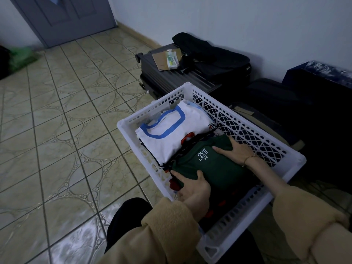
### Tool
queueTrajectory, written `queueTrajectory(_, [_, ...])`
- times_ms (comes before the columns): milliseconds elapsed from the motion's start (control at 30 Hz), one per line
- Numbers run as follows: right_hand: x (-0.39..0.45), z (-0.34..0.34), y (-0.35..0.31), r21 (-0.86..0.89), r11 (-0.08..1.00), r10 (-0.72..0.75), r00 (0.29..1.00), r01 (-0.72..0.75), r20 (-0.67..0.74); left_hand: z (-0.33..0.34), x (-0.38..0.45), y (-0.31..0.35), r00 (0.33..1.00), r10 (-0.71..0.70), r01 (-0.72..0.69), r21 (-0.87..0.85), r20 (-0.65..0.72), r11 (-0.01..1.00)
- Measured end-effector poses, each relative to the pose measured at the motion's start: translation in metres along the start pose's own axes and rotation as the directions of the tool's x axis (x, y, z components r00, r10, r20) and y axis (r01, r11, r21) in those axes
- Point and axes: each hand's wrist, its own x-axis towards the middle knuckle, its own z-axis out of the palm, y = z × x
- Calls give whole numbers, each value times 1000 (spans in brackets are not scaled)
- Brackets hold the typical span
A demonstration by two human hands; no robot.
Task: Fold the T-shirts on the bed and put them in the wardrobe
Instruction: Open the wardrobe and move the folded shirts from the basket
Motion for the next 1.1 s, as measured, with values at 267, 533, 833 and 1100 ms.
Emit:
queueTrajectory(267, [-2,-7,4,168,986,-12,997,0,71,-4,-18,2,998,49,-49,-28,33,998])
queueTrajectory(533, [-1,-2,-1,53,998,-21,999,23,-38,0,-5,-8,987,145,-146,-13,-68,989])
queueTrajectory(833, [-22,2,-9,-184,979,-144,931,86,-334,-4,-8,-8,957,251,-254,0,-145,967])
queueTrajectory(1100, [-61,-29,-14,-115,987,-160,801,114,-577,-16,-34,9,875,467,-468,20,-128,883])
